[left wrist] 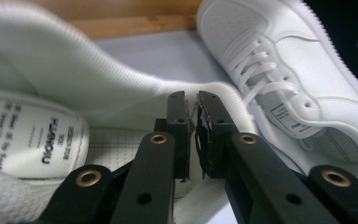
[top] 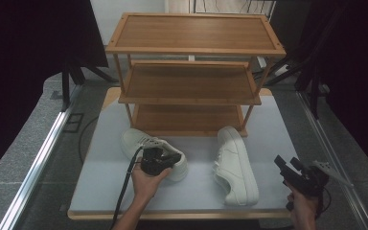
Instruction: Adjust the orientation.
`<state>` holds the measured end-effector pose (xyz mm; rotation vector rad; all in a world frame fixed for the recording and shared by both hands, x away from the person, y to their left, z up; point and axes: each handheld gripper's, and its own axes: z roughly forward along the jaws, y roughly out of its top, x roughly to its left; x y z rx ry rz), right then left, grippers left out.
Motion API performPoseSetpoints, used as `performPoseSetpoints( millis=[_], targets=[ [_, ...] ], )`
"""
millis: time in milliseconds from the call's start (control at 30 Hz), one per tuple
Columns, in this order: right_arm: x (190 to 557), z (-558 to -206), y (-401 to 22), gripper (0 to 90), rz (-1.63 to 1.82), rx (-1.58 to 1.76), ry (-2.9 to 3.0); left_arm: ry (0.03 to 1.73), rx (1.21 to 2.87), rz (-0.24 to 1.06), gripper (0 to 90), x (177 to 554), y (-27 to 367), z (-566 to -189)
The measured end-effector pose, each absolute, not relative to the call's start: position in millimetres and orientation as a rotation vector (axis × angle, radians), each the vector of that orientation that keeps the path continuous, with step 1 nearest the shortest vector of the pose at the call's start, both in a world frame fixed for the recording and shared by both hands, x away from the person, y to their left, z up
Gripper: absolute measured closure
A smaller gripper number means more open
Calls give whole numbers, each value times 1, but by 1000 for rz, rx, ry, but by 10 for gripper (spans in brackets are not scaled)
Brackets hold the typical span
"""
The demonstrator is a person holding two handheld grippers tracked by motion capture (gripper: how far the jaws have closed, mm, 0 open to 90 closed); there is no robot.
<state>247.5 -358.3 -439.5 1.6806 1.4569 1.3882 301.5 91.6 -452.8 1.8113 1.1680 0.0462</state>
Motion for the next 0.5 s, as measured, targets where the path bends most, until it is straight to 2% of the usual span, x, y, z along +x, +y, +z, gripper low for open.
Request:
performPoseSetpoints(
  millis=[200, 500],
  targets=[
    [248, -441, -359, 291, 1383, 1687, 1458, 1177, 1832, 65, 896, 295, 97, -459],
    [247, -442, -359, 291, 1374, 1695, 1462, 1177, 1834, 36, 900, 285, 107, -458]
  ],
)
